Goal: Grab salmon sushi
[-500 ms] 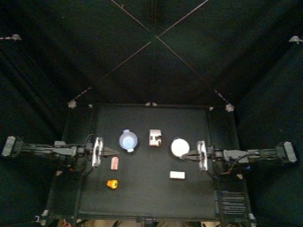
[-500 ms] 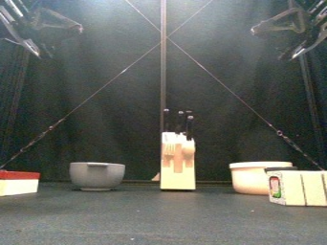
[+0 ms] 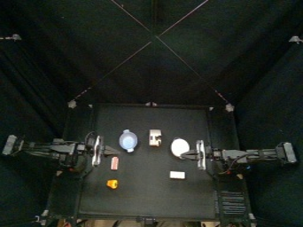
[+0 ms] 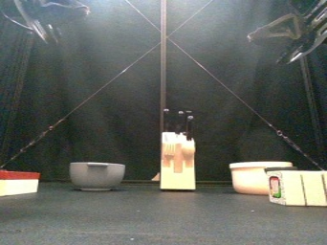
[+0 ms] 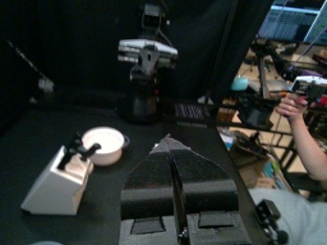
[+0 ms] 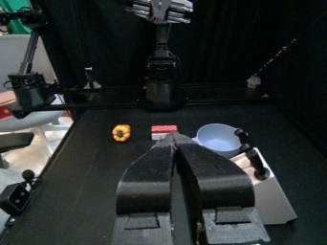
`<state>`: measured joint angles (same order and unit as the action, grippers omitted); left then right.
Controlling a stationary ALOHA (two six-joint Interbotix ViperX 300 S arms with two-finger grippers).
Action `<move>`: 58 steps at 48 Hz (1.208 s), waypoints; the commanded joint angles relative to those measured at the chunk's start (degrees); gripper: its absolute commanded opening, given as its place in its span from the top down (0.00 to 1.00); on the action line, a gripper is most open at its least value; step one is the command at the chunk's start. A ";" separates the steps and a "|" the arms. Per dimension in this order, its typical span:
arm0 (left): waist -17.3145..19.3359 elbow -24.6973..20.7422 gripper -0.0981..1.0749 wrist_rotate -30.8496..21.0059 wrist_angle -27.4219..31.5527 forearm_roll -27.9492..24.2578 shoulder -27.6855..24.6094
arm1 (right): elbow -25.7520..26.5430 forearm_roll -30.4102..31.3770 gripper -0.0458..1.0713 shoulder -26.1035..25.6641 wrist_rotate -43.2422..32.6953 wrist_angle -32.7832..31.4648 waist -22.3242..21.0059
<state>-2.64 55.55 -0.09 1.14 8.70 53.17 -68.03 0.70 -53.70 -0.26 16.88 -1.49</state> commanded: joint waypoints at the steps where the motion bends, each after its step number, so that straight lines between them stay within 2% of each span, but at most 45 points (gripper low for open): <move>1: 0.44 -6.15 0.94 0.00 8.35 2.37 -2.02 | 1.05 -0.18 0.94 0.62 -0.26 0.53 -0.18; 13: 4.13 -14.41 0.94 -0.35 25.49 7.29 -7.82 | 0.79 0.00 0.94 0.62 -0.62 0.53 -0.18; 19: 7.21 -17.31 0.93 -2.20 33.31 7.03 -9.40 | 0.79 0.00 0.94 0.62 -0.62 0.62 -0.18; 24: 8.44 -18.46 0.92 -5.62 37.44 5.45 -9.49 | 0.79 -0.09 0.94 0.62 -0.62 0.53 -0.18; 31: 9.14 -17.84 0.92 -15.29 43.24 -1.41 -9.58 | 0.62 -0.18 0.94 0.62 -0.62 0.53 -0.44; 37: 8.70 -17.49 0.92 -28.56 48.78 -10.81 -9.58 | 0.62 -0.35 0.94 0.62 -0.62 0.53 -0.53; 44: 6.42 -16.00 0.92 -43.24 50.27 -19.34 -9.76 | 0.53 -0.44 0.94 0.70 -0.70 0.53 -0.79; 52: 1.49 -12.57 0.92 -58.80 51.68 -23.99 -11.95 | 0.44 -0.53 0.94 0.70 -0.70 0.53 -0.88; 58: -1.05 -12.13 0.92 -67.15 53.79 -26.02 -14.41 | 0.44 -0.44 0.94 0.70 -0.70 0.53 -0.88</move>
<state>-2.37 44.21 -62.93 53.88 -15.38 40.17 -68.20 0.35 -53.53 -0.88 16.88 -2.20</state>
